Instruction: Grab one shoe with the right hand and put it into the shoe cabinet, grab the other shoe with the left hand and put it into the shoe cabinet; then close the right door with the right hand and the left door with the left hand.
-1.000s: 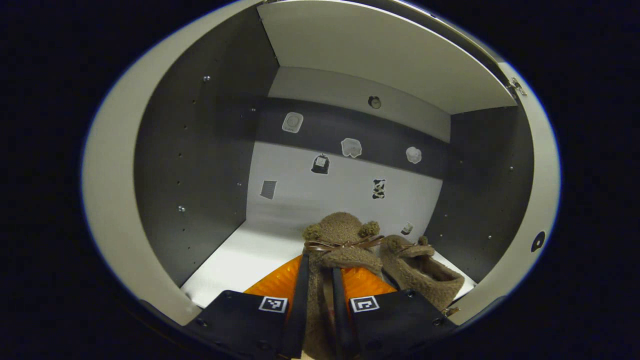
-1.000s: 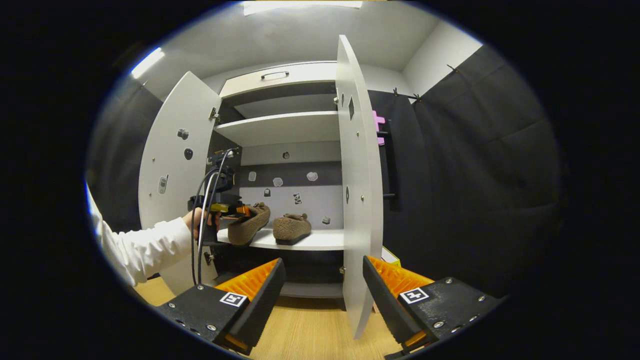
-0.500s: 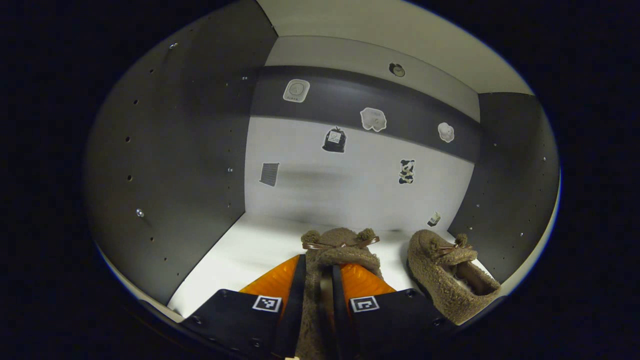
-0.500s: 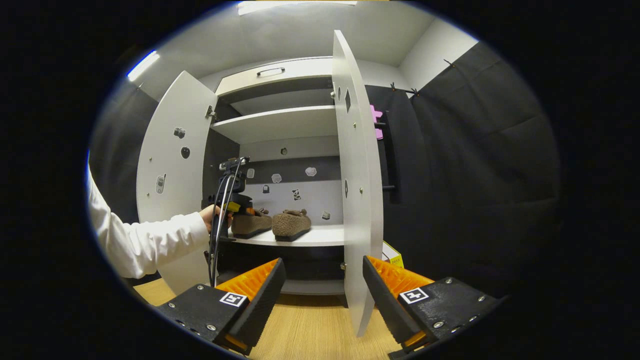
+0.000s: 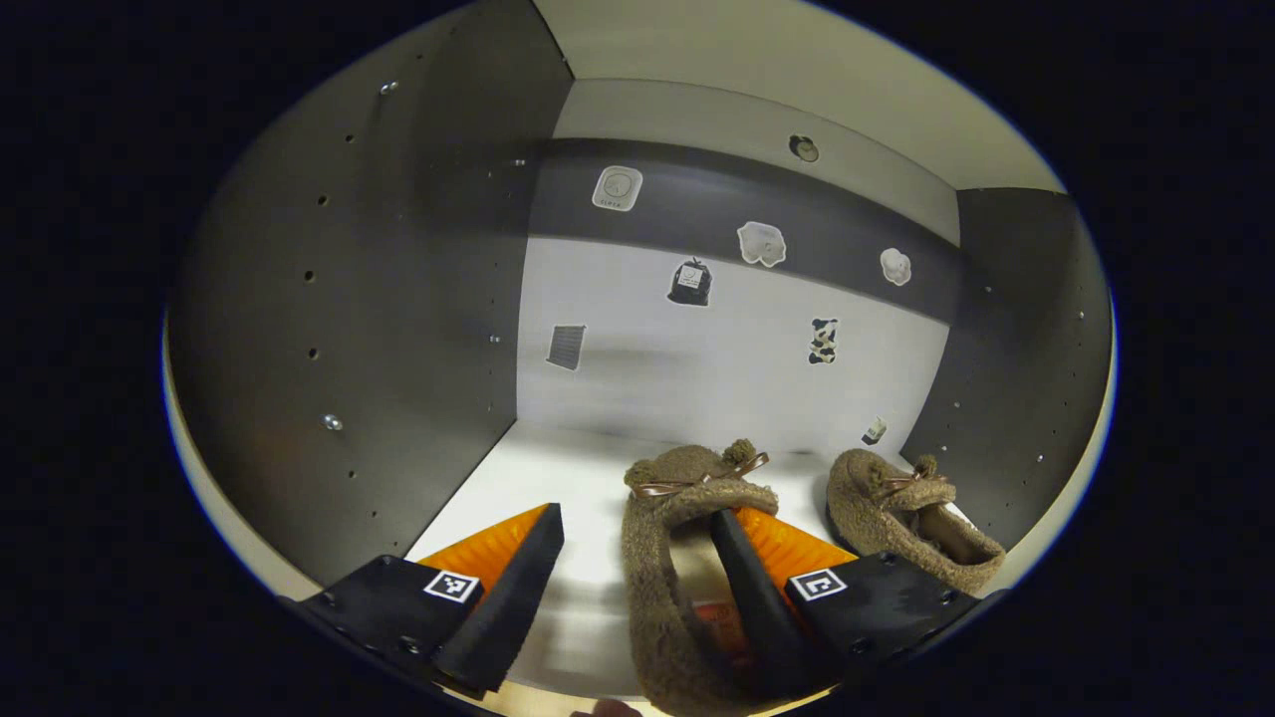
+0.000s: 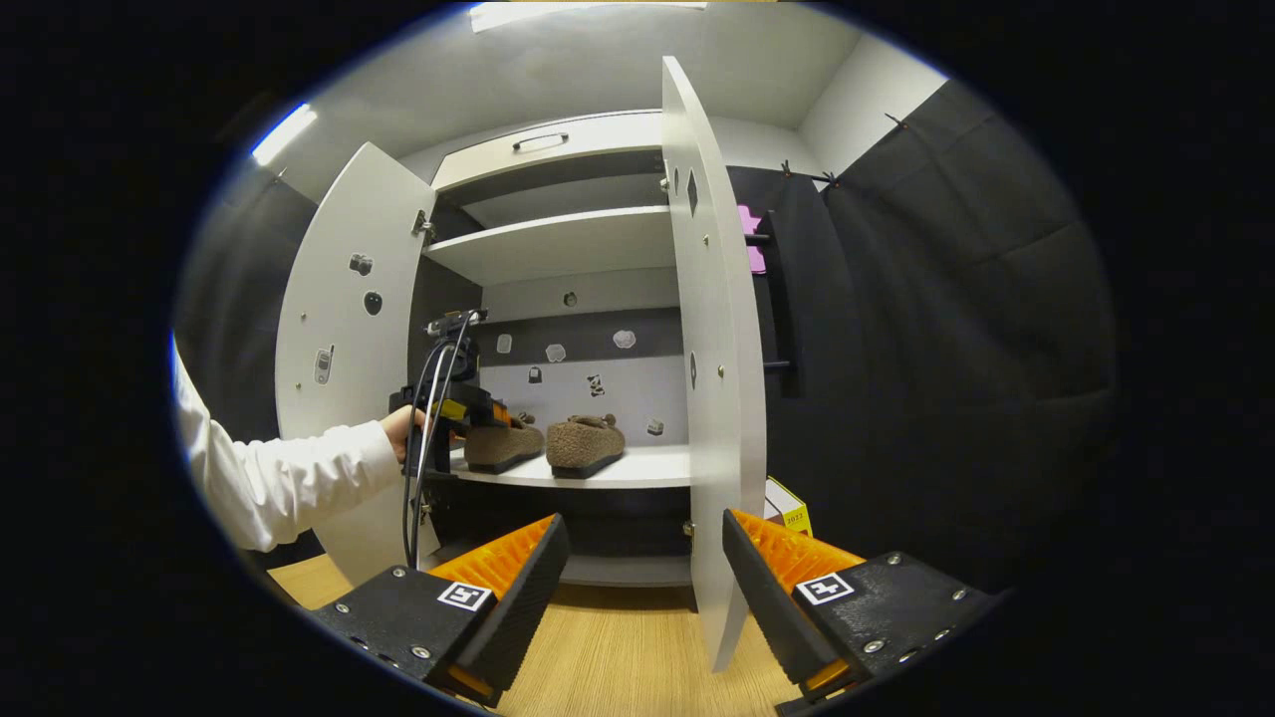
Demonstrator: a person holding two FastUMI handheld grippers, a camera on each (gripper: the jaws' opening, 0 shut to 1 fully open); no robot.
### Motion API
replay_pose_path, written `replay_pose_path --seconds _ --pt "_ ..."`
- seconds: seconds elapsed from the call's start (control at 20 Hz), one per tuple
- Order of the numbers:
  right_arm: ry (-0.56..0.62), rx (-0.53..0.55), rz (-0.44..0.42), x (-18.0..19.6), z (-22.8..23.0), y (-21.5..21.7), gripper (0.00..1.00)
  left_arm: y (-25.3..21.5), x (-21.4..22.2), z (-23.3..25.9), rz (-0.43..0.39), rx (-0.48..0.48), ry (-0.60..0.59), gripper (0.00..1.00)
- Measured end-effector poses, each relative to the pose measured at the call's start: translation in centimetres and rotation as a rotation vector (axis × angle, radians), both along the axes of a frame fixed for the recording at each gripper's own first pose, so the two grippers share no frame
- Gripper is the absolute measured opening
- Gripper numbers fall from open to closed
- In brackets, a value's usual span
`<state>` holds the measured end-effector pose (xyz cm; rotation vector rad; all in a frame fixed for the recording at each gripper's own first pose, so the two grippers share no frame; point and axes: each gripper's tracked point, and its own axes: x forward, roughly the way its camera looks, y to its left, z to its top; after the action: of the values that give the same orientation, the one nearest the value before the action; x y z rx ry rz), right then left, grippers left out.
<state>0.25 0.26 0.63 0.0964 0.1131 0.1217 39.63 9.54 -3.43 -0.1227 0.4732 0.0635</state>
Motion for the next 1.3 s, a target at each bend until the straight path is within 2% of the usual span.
replay_pose_path --seconds 0.35,0.6,0.7,0.8,1.0,1.25,1.3 --pt "-0.015 0.005 0.021 -0.4 0.6 0.5 0.95 -3.0 -4.8 6.7 -0.087 0.012 -0.152 0.99" --pt "-0.033 0.014 0.068 -0.9 1.2 1.9 0.95 -5.3 -10.2 12.7 -0.148 0.031 -0.288 0.94" --pt "-0.061 0.019 0.091 -1.0 2.0 2.5 0.95 -5.5 -12.1 14.5 -0.155 0.038 -0.323 0.97" --pt "-0.075 0.005 0.098 -0.9 2.5 2.6 0.95 -5.4 -14.3 15.7 -0.148 0.05 -0.356 0.94" --pt "-0.081 -0.011 0.087 -0.5 2.3 2.0 0.95 -5.0 -19.9 15.2 -0.113 0.063 -0.389 0.96" --pt "-0.06 0.003 0.07 0.1 1.6 1.0 0.95 -4.6 -26.1 10.2 -0.044 0.133 -0.36 0.96" --pt "-0.058 0.002 0.072 0.1 1.5 1.1 1.0 -4.9 -27.0 9.4 -0.041 0.132 -0.359 0.94"
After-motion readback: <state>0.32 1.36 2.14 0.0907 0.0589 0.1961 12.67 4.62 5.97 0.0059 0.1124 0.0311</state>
